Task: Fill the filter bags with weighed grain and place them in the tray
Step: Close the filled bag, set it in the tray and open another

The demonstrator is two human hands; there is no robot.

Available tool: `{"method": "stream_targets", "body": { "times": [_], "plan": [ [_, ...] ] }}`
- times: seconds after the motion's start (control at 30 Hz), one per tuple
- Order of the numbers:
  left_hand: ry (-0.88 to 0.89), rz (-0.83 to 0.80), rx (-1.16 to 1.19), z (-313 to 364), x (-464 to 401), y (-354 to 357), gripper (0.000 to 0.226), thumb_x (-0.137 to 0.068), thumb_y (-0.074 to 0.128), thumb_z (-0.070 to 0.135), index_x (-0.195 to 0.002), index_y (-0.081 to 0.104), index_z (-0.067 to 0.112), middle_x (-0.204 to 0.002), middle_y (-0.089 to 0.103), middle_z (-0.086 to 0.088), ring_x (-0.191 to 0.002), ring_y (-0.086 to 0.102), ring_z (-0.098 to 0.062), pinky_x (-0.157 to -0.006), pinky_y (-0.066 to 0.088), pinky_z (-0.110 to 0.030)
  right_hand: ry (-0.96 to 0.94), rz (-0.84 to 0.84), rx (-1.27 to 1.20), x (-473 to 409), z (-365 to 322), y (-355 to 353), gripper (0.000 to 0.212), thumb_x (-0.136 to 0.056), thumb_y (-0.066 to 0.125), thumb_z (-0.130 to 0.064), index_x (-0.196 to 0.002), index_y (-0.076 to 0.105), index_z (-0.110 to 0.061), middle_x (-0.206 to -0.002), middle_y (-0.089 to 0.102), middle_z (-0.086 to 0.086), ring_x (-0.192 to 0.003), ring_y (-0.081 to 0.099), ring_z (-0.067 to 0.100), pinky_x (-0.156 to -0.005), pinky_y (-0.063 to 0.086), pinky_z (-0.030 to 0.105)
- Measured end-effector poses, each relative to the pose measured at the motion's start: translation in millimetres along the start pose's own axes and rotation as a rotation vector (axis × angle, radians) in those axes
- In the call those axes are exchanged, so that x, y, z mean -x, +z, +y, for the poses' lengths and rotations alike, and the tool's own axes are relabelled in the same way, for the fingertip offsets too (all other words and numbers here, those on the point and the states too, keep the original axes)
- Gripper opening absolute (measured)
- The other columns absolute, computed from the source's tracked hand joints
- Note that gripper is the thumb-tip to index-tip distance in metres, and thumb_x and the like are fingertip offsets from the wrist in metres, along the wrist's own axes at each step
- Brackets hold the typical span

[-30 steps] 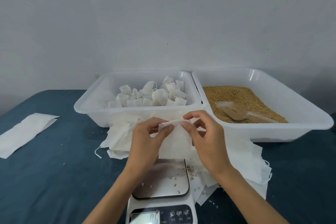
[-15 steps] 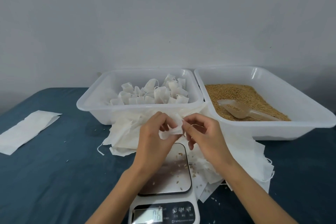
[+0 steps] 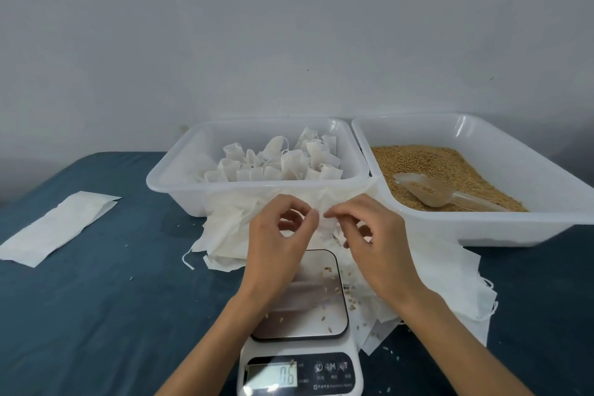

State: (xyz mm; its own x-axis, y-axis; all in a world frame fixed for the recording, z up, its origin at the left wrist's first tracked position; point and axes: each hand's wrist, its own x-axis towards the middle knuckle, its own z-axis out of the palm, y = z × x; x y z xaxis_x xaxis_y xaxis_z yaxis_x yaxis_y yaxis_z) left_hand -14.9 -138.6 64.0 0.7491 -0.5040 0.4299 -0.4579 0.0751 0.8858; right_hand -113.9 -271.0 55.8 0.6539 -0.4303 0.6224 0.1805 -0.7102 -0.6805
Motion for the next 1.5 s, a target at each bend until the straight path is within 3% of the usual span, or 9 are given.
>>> {"method": "stream_targets", "body": {
  "times": [0.1, 0.23, 0.33, 0.5, 0.73, 0.9, 1.03, 1.3, 1.5],
  "plan": [
    [0.082, -0.067, 0.012, 1.8, 1.4, 0.8, 0.015, -0.093, 0.072, 0.011, -0.082, 0.069, 0.021, -0.087, 0.067, 0.005, -0.083, 0.064, -0.017, -0.08, 0.052, -0.024, 0.054, -0.036, -0.02, 0.7, -0.1, 0.9, 0.023, -0.099, 0.062, -0.011, -0.105, 0.076, -0.026, -0.096, 0.068, -0.014, -0.088, 0.067, 0.012, -0.068, 0.056, 0.022],
    [0.181, -0.164, -0.073, 2.3, 2.6, 1.9, 0.008, -0.093, 0.077, 0.018, -0.086, 0.077, 0.023, -0.102, 0.065, 0.006, -0.105, 0.063, -0.021, -0.089, 0.047, -0.022, 0.23, -0.078, -0.395, -4.4, -11.4, -2.2, 0.03, -0.1, 0.059, -0.044, -0.079, 0.073, -0.029, -0.082, 0.07, -0.008, -0.078, 0.069, 0.015, -0.069, 0.059, 0.03],
    [0.181, -0.118, -0.052, 1.4, 2.3, 1.7, 0.005, -0.092, 0.076, 0.025, -0.096, 0.077, 0.025, -0.114, 0.063, 0.007, -0.118, 0.061, -0.023, -0.097, 0.049, -0.027, 0.255, -0.068, -0.496, -7.1, -11.5, -7.9, 0.02, -0.095, 0.069, -0.037, -0.091, 0.077, -0.019, -0.087, 0.075, 0.001, -0.084, 0.072, 0.023, -0.074, 0.062, 0.034],
    [-0.204, -0.055, 0.297, 2.7, -4.8, -3.3, 0.042, -0.092, 0.08, 0.022, -0.129, 0.061, 0.019, -0.125, 0.072, 0.002, -0.116, 0.069, -0.013, -0.091, 0.059, -0.029, 0.405, -0.055, -0.773, -9.4, -6.8, -13.2, 0.022, -0.091, 0.071, -0.025, -0.106, 0.079, -0.011, -0.108, 0.077, 0.01, -0.104, 0.073, 0.026, -0.089, 0.06, 0.034],
    [-0.203, -0.001, 0.258, -2.6, -5.2, -1.0, 0.007, -0.095, 0.072, 0.004, -0.1, 0.076, 0.003, -0.093, 0.079, -0.012, -0.08, 0.072, -0.021, -0.065, 0.057, -0.024, 0.135, 0.218, -0.127, -4.7, -3.4, -9.4, 0.012, -0.086, 0.08, -0.023, -0.084, 0.07, -0.016, -0.093, 0.06, -0.008, -0.068, 0.054, 0.015, -0.065, 0.048, 0.023],
    [-0.201, 0.082, 0.301, -5.4, -7.7, -2.8, 0.014, -0.098, 0.07, 0.015, -0.091, 0.074, 0.002, -0.081, 0.072, -0.007, -0.077, 0.066, -0.017, -0.069, 0.058, -0.03, 0.117, 0.185, -0.176, -1.3, -7.7, -8.0, 0.011, -0.09, 0.076, -0.027, -0.085, 0.071, -0.018, -0.075, 0.064, -0.01, -0.048, 0.041, 0.008, -0.049, 0.034, 0.016],
    [-0.238, 0.098, 0.32, -6.8, -9.1, -3.4, 0.014, -0.095, 0.073, 0.013, -0.084, 0.074, 0.005, -0.074, 0.067, -0.004, -0.074, 0.059, -0.019, -0.077, 0.052, -0.041, 0.13, 0.23, -0.107, -1.8, -6.7, -9.4, 0.008, -0.089, 0.077, -0.021, -0.087, 0.072, -0.015, -0.083, 0.062, -0.008, -0.052, 0.043, 0.011, -0.054, 0.036, 0.016],
    [-0.214, 0.098, 0.293, -6.5, -7.5, -2.3, 0.018, -0.096, 0.073, 0.016, -0.084, 0.073, 0.004, -0.07, 0.064, 0.001, -0.07, 0.056, -0.013, -0.074, 0.052, -0.037, 0.177, 0.209, -0.212, -1.7, -11.4, -10.0, 0.014, -0.099, 0.066, -0.03, -0.085, 0.065, -0.027, -0.08, 0.073, -0.007, -0.033, 0.055, 0.021, -0.038, 0.039, 0.027],
    [-0.271, 0.096, 0.314, -6.9, -8.8, -2.1, 0.018, -0.097, 0.071, 0.017, -0.084, 0.077, 0.006, -0.074, 0.066, -0.004, -0.073, 0.06, -0.016, -0.07, 0.057, -0.029, 0.147, 0.116, -0.281, -1.7, -14.9, -12.4, 0.025, -0.097, 0.068, -0.036, -0.076, 0.064, -0.023, -0.064, 0.064, -0.006, -0.038, 0.057, 0.023, -0.044, 0.04, 0.021]
  ]
}}
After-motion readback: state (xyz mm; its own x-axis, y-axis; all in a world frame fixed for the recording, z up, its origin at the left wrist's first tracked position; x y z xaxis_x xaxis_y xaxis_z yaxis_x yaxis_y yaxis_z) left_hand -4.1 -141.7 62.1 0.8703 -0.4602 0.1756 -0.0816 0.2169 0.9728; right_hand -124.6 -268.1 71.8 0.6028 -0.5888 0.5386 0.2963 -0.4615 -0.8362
